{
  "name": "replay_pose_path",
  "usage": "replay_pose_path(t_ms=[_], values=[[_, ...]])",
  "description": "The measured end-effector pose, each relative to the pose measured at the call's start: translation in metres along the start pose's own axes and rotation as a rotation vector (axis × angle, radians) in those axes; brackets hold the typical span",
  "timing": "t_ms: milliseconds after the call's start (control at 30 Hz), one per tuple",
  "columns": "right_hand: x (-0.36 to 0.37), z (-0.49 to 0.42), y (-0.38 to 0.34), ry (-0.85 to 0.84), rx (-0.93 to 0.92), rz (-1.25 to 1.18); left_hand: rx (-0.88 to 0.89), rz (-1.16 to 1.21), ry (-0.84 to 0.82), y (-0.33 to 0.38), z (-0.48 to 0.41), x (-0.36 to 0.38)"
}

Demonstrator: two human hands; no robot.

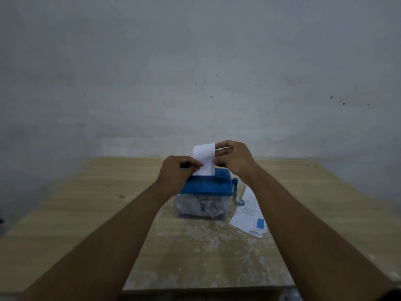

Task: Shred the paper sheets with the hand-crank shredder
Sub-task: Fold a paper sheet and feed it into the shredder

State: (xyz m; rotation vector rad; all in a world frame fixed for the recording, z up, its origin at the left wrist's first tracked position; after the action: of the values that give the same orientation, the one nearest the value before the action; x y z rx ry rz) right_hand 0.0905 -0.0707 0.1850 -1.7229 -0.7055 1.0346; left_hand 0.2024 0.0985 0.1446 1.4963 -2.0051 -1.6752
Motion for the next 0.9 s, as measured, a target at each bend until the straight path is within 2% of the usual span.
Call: replay_pose_path(t_ms=[267, 600, 733, 800, 900], values=[[0.0, -0.002, -0.001, 0.028, -0.044, -0.008, 0.032, -0.017, 0.02, -0.004, -0.005, -0.003], [-0.001, 0.002, 0.01, 0.018, -0.003, -0.005, 0.066, -0.006, -0.094, -0.004, -0.003, 0.007], [-0.005, 0.007, 0.015, 0.038, -0.03, 0.137, 0.039, -0.033, -0.099, -0.008, 0.001, 0.01], [-0.009, 0.012, 0.022, 0.075, -0.056, 0.194, 0.039, -0.038, -0.088, -0.01, 0.003, 0.012], [-0.021, 0.031, 0.039, 0.268, -0.067, 0.291, 0.046, -0.015, -0.054, -0.011, 0.007, 0.013]])
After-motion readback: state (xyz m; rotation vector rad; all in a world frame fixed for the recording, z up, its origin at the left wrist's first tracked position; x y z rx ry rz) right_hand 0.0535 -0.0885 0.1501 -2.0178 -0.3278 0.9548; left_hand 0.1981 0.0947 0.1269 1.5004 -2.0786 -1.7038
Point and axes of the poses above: each hand's wrist, its own z-axis away from the middle knuckle, its own x-axis out of the palm, y = z × x, the point moved 7 cm from there along -z, towards the middle knuckle, and after that the axes turned 9 degrees about -y, right-handed, at the moved point
